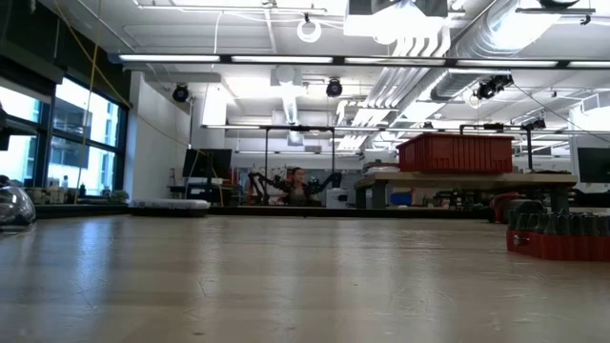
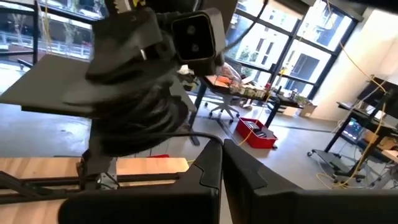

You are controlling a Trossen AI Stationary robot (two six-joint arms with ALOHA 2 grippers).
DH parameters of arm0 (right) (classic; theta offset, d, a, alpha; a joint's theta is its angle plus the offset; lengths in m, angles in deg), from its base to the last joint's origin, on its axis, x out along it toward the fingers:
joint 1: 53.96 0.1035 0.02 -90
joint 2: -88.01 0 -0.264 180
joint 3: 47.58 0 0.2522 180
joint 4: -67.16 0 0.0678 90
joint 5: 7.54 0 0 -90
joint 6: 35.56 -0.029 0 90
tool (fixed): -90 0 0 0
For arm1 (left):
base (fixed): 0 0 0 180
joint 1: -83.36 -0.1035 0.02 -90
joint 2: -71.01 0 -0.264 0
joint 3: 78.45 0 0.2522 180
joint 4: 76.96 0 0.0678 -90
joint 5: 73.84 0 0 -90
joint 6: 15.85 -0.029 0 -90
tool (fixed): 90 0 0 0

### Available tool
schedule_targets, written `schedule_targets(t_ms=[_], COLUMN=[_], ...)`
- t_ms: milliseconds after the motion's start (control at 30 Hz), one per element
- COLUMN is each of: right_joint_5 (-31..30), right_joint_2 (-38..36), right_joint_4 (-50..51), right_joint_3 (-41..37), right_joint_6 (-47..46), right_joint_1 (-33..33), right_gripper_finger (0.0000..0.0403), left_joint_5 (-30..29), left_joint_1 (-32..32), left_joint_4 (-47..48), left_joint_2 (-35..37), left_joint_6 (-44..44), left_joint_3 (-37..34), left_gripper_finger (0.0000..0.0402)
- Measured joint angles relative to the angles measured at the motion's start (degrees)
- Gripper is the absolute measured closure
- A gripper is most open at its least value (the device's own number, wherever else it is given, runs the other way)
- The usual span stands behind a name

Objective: Coil cords
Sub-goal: Coil the black wire into the spool

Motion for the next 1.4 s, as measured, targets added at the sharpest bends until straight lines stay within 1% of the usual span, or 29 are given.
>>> schedule_targets(t_ms=[167,267,400,533,600,733,833,1033,1133,1233,1400], right_joint_5=[3.7,4.8,4.7,5.9,7.1,7.5,7.7,7.6,6.8,6.0,5.8], right_joint_2=[0.0,0.0,0.0,0.1,0.4,1.0,1.0,1.1,1.3,1.9,2.6], right_joint_4=[-0.8,-1.9,-5.3,-5.6,-6.3,-8.6,-8.4,-10.6,-12.1,-12.6,-14.2], right_joint_3=[0.0,0.0,0.0,0.0,0.0,0.0,0.0,0.0,0.1,0.1,0.1], right_joint_6=[0.0,0.2,3.0,2.5,2.0,2.5,2.4,2.4,2.6,1.5,1.0], right_joint_1=[-1.2,-1.3,-1.1,-1.2,-1.3,-1.6,-2.0,-2.0,-2.2,-2.5,-2.6], right_gripper_finger=[0.0403,0.0403,0.0403,0.0403,0.0403,0.0396,0.0365,0.0265,0.0229,0.0219,0.0221], left_joint_5=[5.1,8.1,10.3,12.0,12.6,14.1,14.9,14.1,13.7,12.4,9.3], left_joint_1=[2.3,3.0,3.2,3.6,3.8,4.1,4.2,4.2,4.2,4.1,4.0], left_joint_4=[-11.8,-17.9,-18.9,-21.0,-23.8,-29.9,-34.0,-43.5,-47.4,-51.5,-58.2], left_joint_2=[-2.8,-4.3,-5.5,-6.6,-7.4,-8.9,-9.7,-10.8,-11.0,-11.5,-11.5], left_joint_6=[9.2,14.2,17.1,19.3,20.9,25.4,27.7,28.7,29.6,28.8,27.2], left_joint_3=[0.0,0.0,0.0,0.0,0.0,0.0,0.0,0.0,0.0,0.0,-0.1], left_gripper_finger=[0.0399,0.0399,0.0399,0.0399,0.0399,0.0399,0.0399,0.0399,0.0399,0.0399,0.0399])
